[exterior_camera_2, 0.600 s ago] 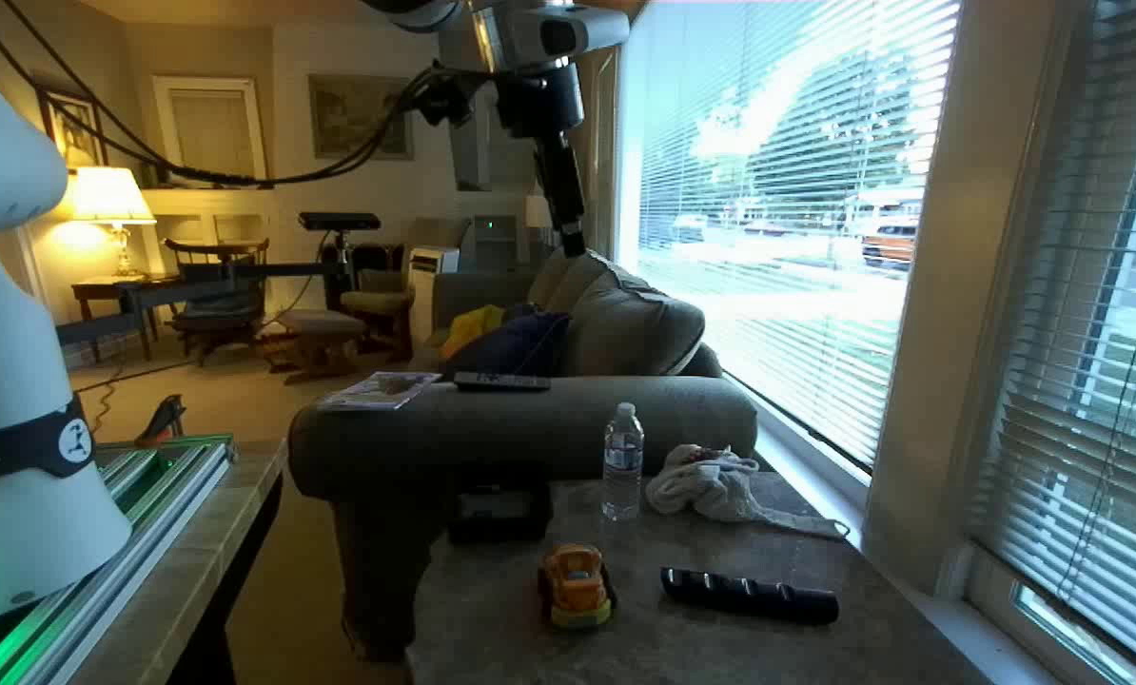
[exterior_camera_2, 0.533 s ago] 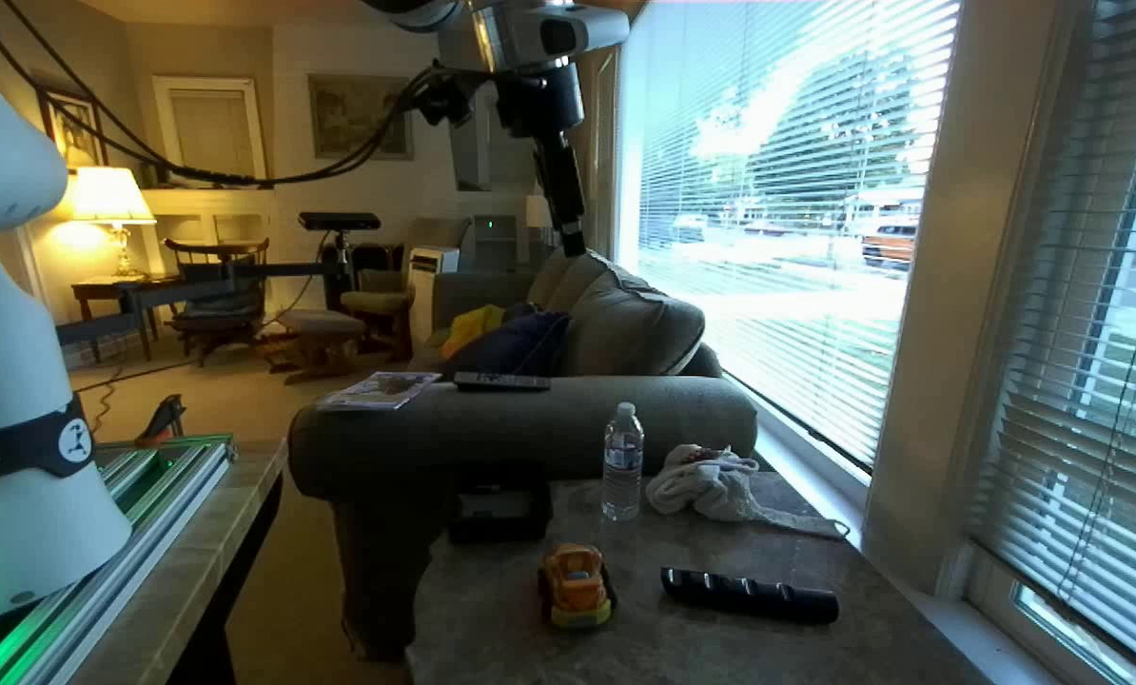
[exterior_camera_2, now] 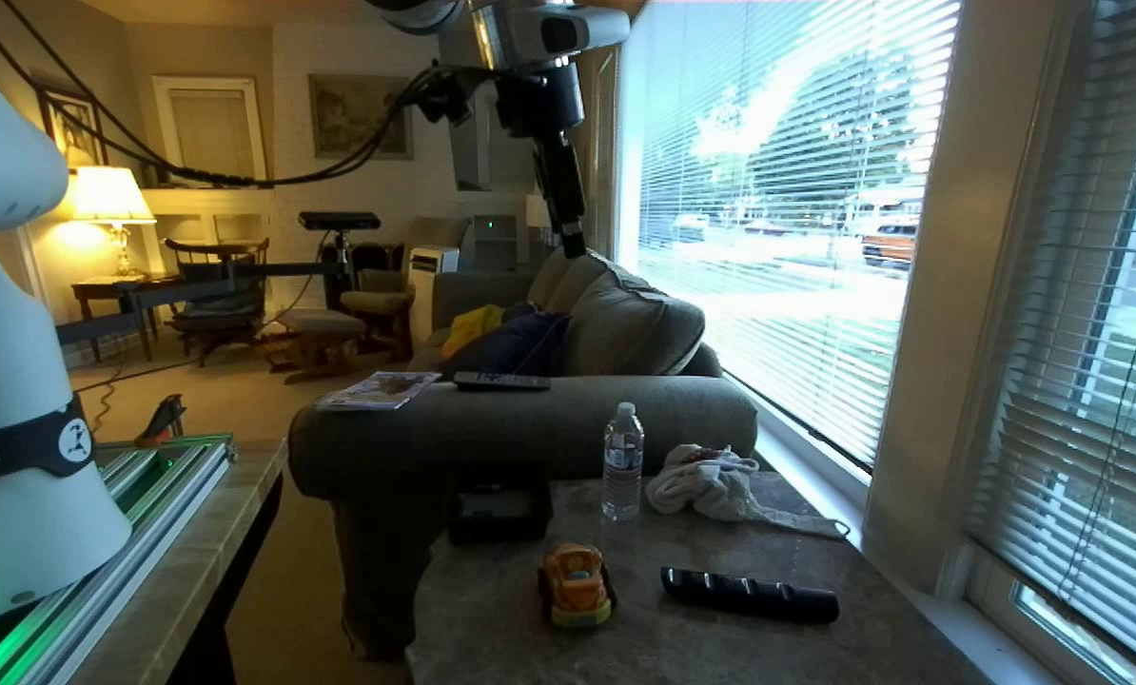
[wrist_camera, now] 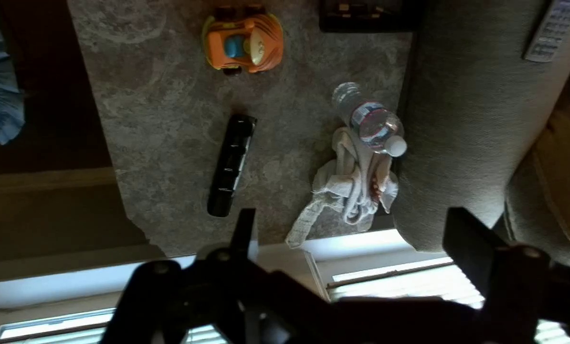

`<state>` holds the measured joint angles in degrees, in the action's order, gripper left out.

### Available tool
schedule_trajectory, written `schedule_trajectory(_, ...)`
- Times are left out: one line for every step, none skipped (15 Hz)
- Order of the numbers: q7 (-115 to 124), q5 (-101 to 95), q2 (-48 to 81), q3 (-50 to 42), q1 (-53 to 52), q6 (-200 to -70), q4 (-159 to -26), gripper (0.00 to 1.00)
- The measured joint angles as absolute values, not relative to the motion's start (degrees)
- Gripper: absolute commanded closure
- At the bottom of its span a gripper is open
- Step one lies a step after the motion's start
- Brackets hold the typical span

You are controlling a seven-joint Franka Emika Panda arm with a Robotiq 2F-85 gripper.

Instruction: Put the orange car in the black box.

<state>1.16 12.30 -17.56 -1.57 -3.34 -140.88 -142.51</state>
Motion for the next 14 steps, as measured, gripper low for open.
schedule_trajectory(2.2,9.7,-17.4,-1.2,-2.3,-140.0,-142.5,0.00)
schedule_trajectory(2.6,7.3,-17.3,-1.2,-1.1,-138.8,-142.6,0.00)
schedule_trajectory(2.5,5.6,-17.0,-1.4,0.0,-138.1,-142.6,0.00)
schedule_trajectory(1.7,5.2,-16.6,-2.0,1.0,-138.0,-142.8,0.00)
schedule_trajectory(0.0,5.2,-16.2,-3.1,1.5,-138.2,-143.1,0.00)
schedule_trajectory(-2.4,5.4,-15.7,-4.5,1.7,-139.4,-143.6,0.00)
schedule_trajectory(-4.8,5.6,-15.1,-5.7,1.8,-140.9,-144.2,0.00)
schedule_trajectory(-7.3,5.7,-14.4,-7.0,1.9,-143.0,-144.8,0.00)
schedule_trajectory(-9.6,5.9,-13.5,-8.0,1.9,-145.1,-145.5,0.00)
schedule_trajectory(-11.8,6.3,-12.6,-8.9,1.9,-147.4,-146.2,0.00)
schedule_trajectory(-13.8,7.1,-11.5,-9.6,1.9,-149.7,-146.8,0.00)
schedule_trajectory(-16.1,8.5,-10.1,-10.2,1.8,-152.4,-147.4,0.00)
schedule_trajectory(-18.3,10.4,-8.9,-10.6,1.5,-154.8,-147.8,0.00)
schedule_trajectory(-20.6,13.0,-7.4,-10.8,1.2,-157.1,-148.1,0.00)
